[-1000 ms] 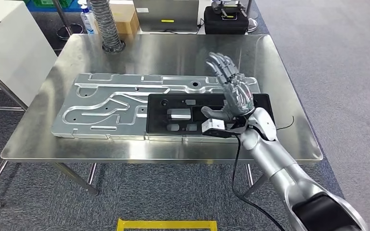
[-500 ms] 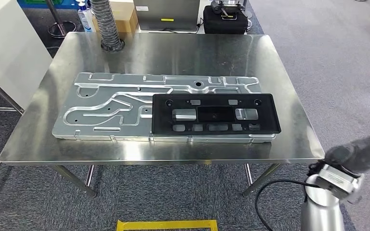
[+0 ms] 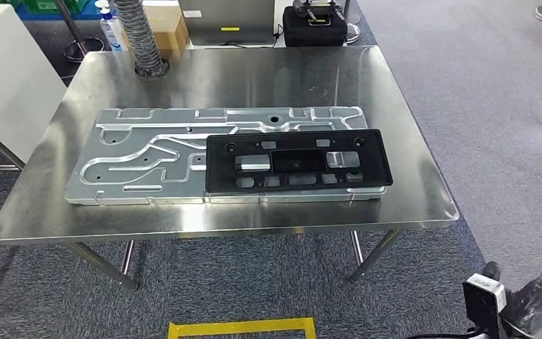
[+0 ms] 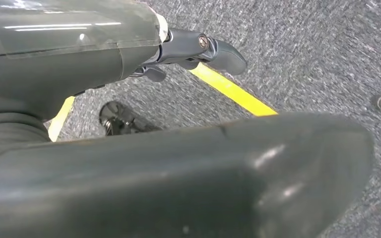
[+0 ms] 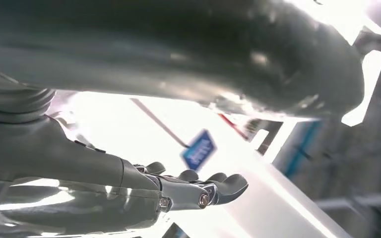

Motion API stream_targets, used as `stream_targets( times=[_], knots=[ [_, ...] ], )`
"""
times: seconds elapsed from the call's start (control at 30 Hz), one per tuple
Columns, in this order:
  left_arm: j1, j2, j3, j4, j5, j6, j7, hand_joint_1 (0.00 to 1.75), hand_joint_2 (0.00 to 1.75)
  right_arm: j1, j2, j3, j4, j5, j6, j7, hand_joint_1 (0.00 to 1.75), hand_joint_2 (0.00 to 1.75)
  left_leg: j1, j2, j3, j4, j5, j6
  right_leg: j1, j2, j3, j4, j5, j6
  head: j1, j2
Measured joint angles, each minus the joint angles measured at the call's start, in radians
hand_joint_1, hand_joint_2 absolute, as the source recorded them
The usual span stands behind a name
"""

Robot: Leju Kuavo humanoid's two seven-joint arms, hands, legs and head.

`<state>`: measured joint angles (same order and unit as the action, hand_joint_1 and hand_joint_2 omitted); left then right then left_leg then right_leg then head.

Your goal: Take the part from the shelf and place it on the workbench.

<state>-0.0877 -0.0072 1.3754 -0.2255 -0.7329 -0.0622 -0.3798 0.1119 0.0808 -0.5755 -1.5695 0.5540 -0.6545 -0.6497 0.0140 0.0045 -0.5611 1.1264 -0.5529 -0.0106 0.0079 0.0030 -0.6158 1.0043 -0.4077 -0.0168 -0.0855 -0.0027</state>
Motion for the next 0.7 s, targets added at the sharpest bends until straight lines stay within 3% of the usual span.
stream_targets(
  times=[0.07, 0.2, 0.27, 0.33, 0.37, 0.4, 0.43, 0.47, 0.53, 0.57, 0.6, 0.7],
  knots=[
    [0.000, 0.000, 0.001, 0.000, 0.000, 0.000, 0.001, 0.00, 0.00, 0.000, 0.003, -0.020, 0.049, 0.010, -0.001, 0.000, 0.00, 0.00, -0.003, -0.005, 0.053, -0.098, 0.028, 0.005, -0.001, 0.002, -0.012, 0.013, 0.004, 0.010, 0.000, 0.000],
    [0.000, 0.000, 0.002, 0.000, 0.000, 0.000, 0.002, 0.00, 0.00, -0.001, 0.027, -0.056, 0.117, 0.034, 0.012, 0.001, 0.00, 0.00, -0.008, -0.001, 0.048, -0.114, 0.053, 0.031, -0.005, 0.006, -0.018, 0.018, 0.011, 0.035, 0.000, 0.000],
    [-0.001, 0.000, 0.002, 0.000, 0.000, 0.000, 0.002, 0.00, 0.00, -0.010, 0.051, -0.090, 0.162, 0.062, 0.032, 0.002, 0.00, 0.00, -0.005, 0.005, 0.033, -0.119, 0.072, 0.043, -0.009, 0.006, -0.041, 0.076, -0.049, 0.046, 0.000, 0.000],
    [0.000, 0.000, 0.002, 0.000, -0.001, -0.001, 0.004, 0.00, 0.00, -0.025, 0.077, -0.140, 0.237, 0.086, 0.049, 0.002, 0.00, 0.00, -0.006, 0.008, 0.013, -0.119, 0.088, 0.047, -0.012, 0.005, -0.078, 0.198, -0.145, 0.054, 0.000, 0.000],
    [0.001, 0.000, 0.002, 0.000, -0.002, -0.002, 0.005, 0.00, 0.00, -0.032, 0.089, -0.167, 0.282, 0.092, 0.051, 0.001, 0.00, 0.00, -0.006, 0.009, 0.001, -0.118, 0.097, 0.046, -0.014, 0.004, -0.088, 0.253, -0.175, 0.056, 0.000, 0.000],
    [0.002, 0.000, 0.002, 0.000, -0.004, -0.003, 0.008, 0.00, 0.00, -0.037, 0.102, -0.195, 0.332, 0.096, 0.050, 0.001, 0.00, 0.00, -0.006, 0.009, -0.010, -0.117, 0.105, 0.045, -0.014, 0.004, -0.085, 0.283, -0.185, 0.056, 0.000, 0.000],
    [0.004, -0.001, 0.002, 0.000, -0.008, -0.003, 0.012, 0.00, 0.00, -0.042, 0.114, -0.221, 0.381, 0.097, 0.046, 0.000, 0.00, 0.00, -0.006, 0.009, -0.022, -0.116, 0.112, 0.044, -0.014, 0.004, -0.064, 0.276, -0.174, 0.056, 0.000, 0.000],
    [0.006, -0.002, 0.002, 0.000, -0.013, -0.004, 0.017, 0.00, 0.00, -0.047, 0.125, -0.247, 0.434, 0.098, 0.043, 0.000, 0.00, 0.00, -0.006, 0.009, -0.033, -0.115, 0.120, 0.041, -0.014, 0.003, -0.022, 0.230, -0.151, 0.054, 0.000, 0.000],
    [0.009, -0.006, 0.002, 0.000, -0.022, -0.006, 0.026, 0.00, 0.00, -0.061, 0.143, -0.299, 0.538, 0.101, 0.040, 0.000, 0.00, 0.00, -0.006, 0.010, -0.047, -0.111, 0.131, 0.034, -0.010, -0.001, 0.087, 0.078, -0.120, 0.048, 0.000, 0.000],
    [0.010, -0.008, 0.001, 0.000, -0.025, -0.006, 0.031, 0.00, 0.00, -0.068, 0.152, -0.326, 0.593, 0.107, 0.037, 0.001, 0.00, 0.00, -0.006, 0.011, -0.048, -0.112, 0.137, 0.028, -0.006, -0.003, 0.125, 0.019, -0.114, 0.042, 0.000, 0.000],
    [0.010, -0.010, 0.001, 0.000, -0.028, -0.005, 0.035, 0.00, 0.00, -0.074, 0.159, -0.351, 0.645, 0.117, 0.033, 0.004, 0.00, 0.00, -0.005, 0.011, -0.048, -0.112, 0.142, 0.022, -0.002, -0.004, 0.147, -0.016, -0.117, 0.035, 0.000, 0.000],
    [0.012, -0.017, 0.001, 0.000, -0.031, -0.001, 0.043, 0.00, 0.00, -0.091, 0.169, -0.412, 0.801, 0.177, 0.010, 0.061, 0.00, 0.00, -0.001, 0.012, -0.048, -0.115, 0.152, 0.003, 0.003, -0.004, 0.145, -0.036, -0.102, 0.013, 0.000, 0.000]
  ],
)
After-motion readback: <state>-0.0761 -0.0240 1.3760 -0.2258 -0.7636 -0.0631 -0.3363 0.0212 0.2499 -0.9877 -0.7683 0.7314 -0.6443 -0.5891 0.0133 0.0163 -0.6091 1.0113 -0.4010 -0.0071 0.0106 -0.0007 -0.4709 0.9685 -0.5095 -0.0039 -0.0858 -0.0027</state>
